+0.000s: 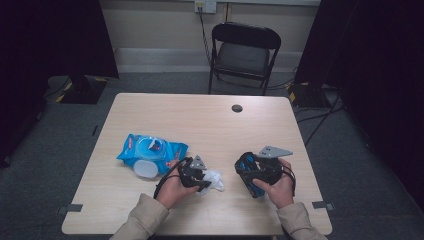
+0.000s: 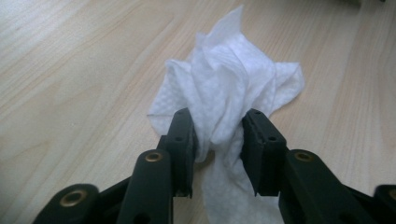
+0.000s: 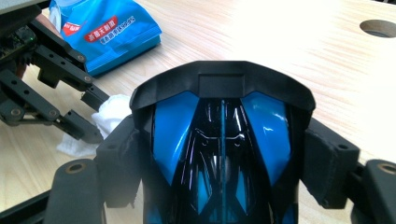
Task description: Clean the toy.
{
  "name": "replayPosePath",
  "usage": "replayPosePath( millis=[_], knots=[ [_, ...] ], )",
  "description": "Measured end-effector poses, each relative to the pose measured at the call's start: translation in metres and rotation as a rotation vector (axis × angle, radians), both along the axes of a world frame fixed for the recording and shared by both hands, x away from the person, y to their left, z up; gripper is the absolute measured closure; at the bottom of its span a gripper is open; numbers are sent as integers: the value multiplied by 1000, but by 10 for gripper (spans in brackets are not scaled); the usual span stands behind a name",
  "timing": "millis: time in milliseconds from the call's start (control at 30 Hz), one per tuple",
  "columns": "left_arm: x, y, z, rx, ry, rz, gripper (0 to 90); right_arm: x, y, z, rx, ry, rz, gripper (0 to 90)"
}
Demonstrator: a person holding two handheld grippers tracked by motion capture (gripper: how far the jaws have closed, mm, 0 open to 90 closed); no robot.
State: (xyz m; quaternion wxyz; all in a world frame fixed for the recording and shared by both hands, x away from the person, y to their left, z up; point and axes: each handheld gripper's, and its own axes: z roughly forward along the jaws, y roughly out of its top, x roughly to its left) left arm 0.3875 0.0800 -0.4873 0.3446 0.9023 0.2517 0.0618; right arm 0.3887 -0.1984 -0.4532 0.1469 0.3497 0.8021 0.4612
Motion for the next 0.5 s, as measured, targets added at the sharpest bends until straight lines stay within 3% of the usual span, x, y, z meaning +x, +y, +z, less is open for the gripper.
replayPosePath(
  millis=[200, 300, 433, 500],
  knots=[
    [2, -4, 4, 14, 44, 47, 808, 0, -1, -2, -1, 8, 1, 255],
    [7, -2, 9, -70, 43, 75, 815, -1, 1, -1, -1, 4, 9, 255],
    [21, 0, 32, -187, 23, 119, 815, -1, 2, 3, 10, -2, 23, 255],
    [29, -2, 44, -222, 8, 130, 814, -2, 4, 4, 15, -2, 31, 255]
  ],
)
